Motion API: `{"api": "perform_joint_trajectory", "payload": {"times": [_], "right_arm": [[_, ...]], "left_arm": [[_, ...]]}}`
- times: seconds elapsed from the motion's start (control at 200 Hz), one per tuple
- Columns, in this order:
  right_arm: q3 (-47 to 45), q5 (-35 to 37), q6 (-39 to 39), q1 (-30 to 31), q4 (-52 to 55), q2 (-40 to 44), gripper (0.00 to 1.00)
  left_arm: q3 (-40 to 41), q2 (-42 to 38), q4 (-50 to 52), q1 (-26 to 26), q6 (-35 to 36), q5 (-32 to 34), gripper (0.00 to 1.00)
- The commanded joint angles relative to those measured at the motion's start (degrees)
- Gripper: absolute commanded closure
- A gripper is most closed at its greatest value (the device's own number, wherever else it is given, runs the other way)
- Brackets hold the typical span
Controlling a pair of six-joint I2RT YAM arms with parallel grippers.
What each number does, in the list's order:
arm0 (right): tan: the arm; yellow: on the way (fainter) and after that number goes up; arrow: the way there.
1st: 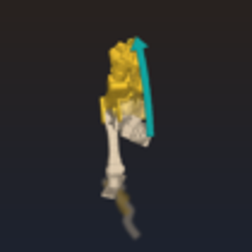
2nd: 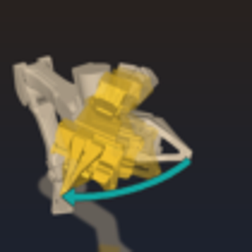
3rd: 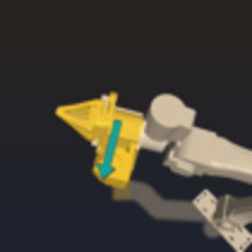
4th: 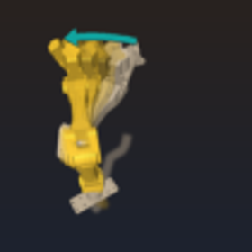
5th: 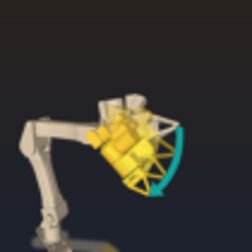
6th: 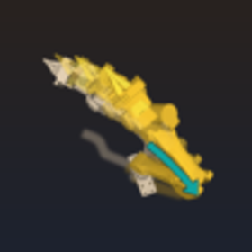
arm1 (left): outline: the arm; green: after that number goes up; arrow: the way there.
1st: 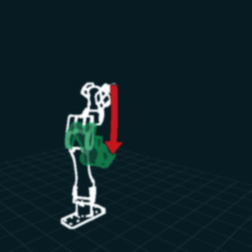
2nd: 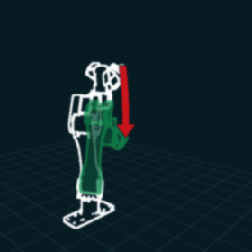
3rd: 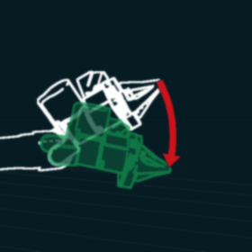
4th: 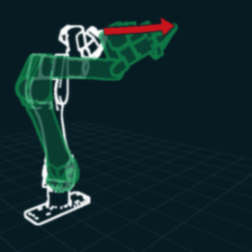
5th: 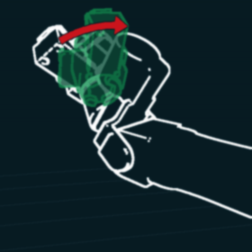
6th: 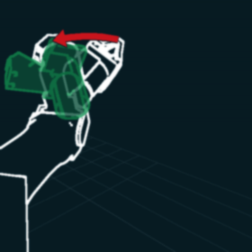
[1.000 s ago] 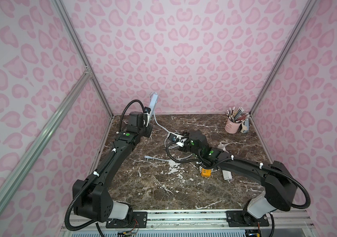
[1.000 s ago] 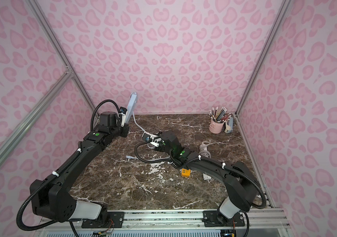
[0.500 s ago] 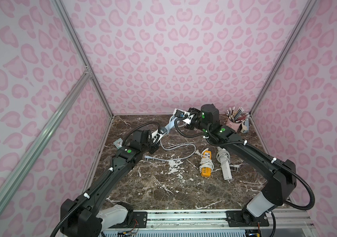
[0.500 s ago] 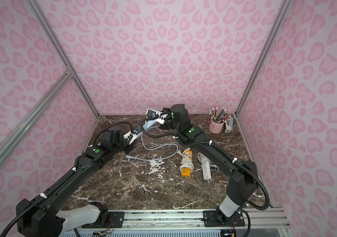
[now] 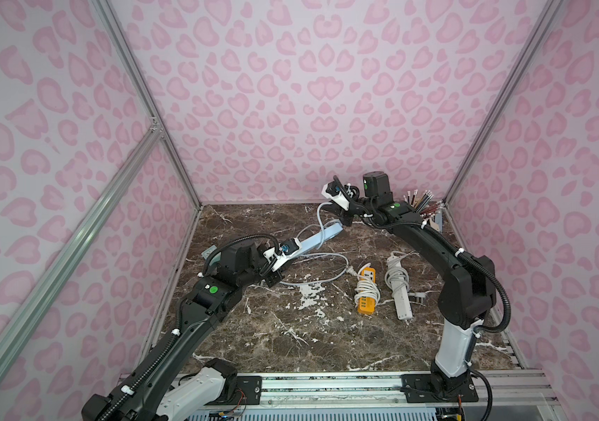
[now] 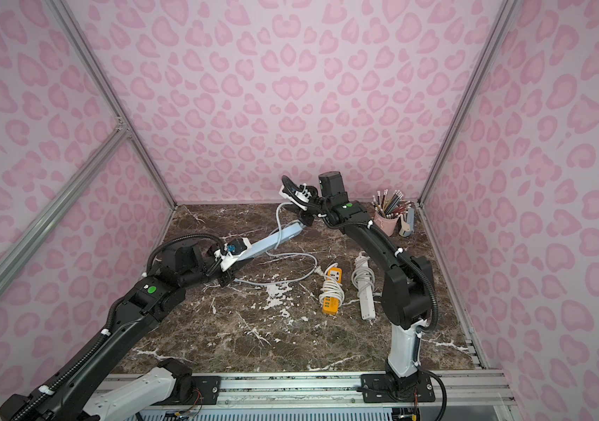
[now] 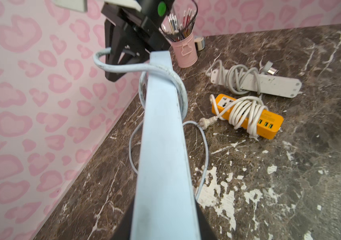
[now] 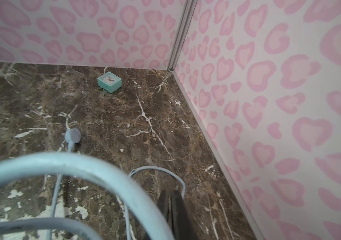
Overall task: Wrap the cord around the power strip
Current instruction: Wrap the power cord around the power strip.
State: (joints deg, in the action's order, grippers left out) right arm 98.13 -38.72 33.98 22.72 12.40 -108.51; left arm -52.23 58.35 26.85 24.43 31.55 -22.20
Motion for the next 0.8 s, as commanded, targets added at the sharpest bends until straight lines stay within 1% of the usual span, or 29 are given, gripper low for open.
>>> {"api": "perform_joint_trajectory", "payload": {"times": [0.0,0.07,0.17,0.215,0.285,0.37,0.445,0.545,0.61,0.67,0.74,0.795], "right_arm": [[-5.11,-10.18,-7.81,-0.63,-12.20,2.50,0.80],[-6.75,-10.38,-8.28,-0.99,-13.72,4.00,0.78],[-5.33,-9.13,-5.09,-1.59,-8.45,4.78,0.78],[-4.68,-8.26,-3.52,-2.01,-6.13,5.05,0.78],[-4.66,-8.00,-2.28,-3.36,-4.34,5.48,0.79],[-3.70,-7.86,-0.86,-4.61,-1.94,5.03,0.80],[-1.49,-8.48,0.41,-5.01,0.79,3.28,0.79],[1.69,-11.46,0.43,-5.82,2.48,-0.12,0.74],[2.07,-14.00,-1.75,-6.75,0.00,-1.79,0.72],[1.81,-18.56,-5.20,-7.93,-3.37,-2.98,0.65],[1.90,-22.74,-8.75,-8.65,-6.22,-4.27,0.61],[1.64,-24.32,-10.72,-8.70,-8.26,-4.71,0.57]], "left_arm": [[-1.08,1.37,-5.03,-0.55,-0.52,-9.37,0.97],[-1.36,2.99,-4.47,-0.55,-0.99,-7.49,0.97],[-2.03,5.19,-3.12,-0.61,-1.35,-4.88,0.97],[-2.50,5.74,-2.70,-0.57,-1.47,-4.73,0.97],[-3.17,5.90,-2.18,-0.61,-1.75,-6.30,0.97],[-3.82,6.03,-1.64,-0.56,-2.01,-9.18,0.97],[-4.33,5.92,-1.28,-0.70,-2.30,-13.22,0.97],[-4.42,5.23,-3.34,-1.82,-4.48,-20.68,0.97],[-3.91,4.41,-7.55,-3.00,-8.00,-26.00,0.97],[-2.30,3.43,-14.26,-3.85,-13.12,-30.69,0.97],[-0.27,2.90,-21.69,-4.19,-19.09,-33.62,0.97],[0.68,2.91,-26.28,-4.21,-23.01,-34.80,0.97]]}}
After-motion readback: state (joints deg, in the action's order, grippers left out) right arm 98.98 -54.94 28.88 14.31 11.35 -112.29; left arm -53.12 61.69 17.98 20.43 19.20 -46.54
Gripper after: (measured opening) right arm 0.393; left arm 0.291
